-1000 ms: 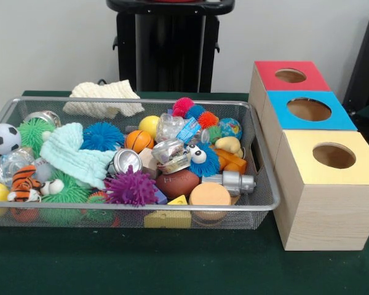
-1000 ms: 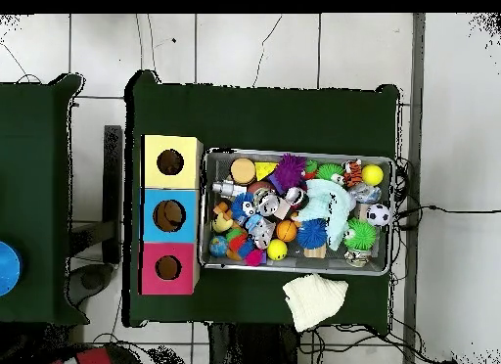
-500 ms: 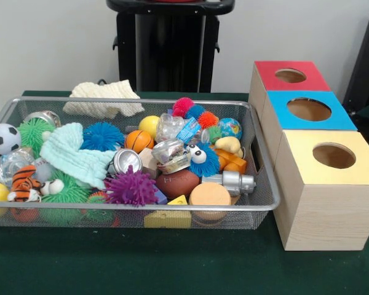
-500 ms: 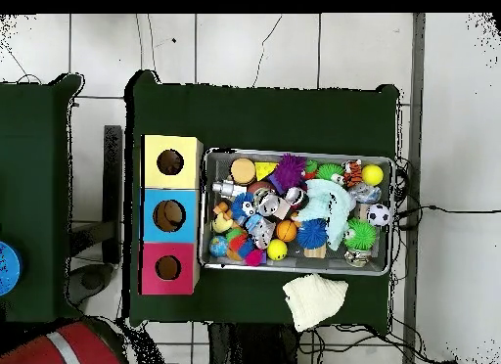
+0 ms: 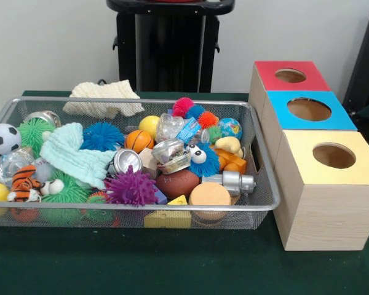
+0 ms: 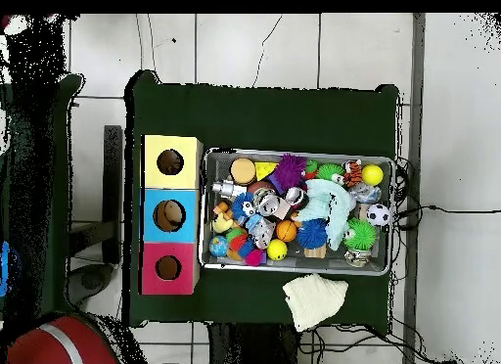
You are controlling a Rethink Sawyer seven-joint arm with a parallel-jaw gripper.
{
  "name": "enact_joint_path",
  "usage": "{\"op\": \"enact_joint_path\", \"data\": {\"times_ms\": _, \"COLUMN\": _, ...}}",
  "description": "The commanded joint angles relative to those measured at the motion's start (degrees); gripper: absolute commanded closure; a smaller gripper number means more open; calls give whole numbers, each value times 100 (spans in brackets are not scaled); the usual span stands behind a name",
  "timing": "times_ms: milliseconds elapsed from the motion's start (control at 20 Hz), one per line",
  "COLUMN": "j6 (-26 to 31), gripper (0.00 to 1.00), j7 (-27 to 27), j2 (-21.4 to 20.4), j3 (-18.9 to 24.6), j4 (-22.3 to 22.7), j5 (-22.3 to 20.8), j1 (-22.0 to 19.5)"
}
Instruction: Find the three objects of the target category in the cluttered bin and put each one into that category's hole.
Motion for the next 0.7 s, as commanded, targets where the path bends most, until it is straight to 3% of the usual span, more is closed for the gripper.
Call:
{"op": "enact_joint_path", "data": {"times_ms": 50, "j6": -294, "gripper": 100, "j7": -144, "j2": 74, "j3": 1116, "j4": -127, "j5": -935, "j1": -123}}
{"op": "enact_joint_path", "data": {"times_ms": 700, "j6": -244, "gripper": 100, "j7": 164, "j2": -298, "j3": 1402, "j4": -906, "j5": -1389, "j1": -397}}
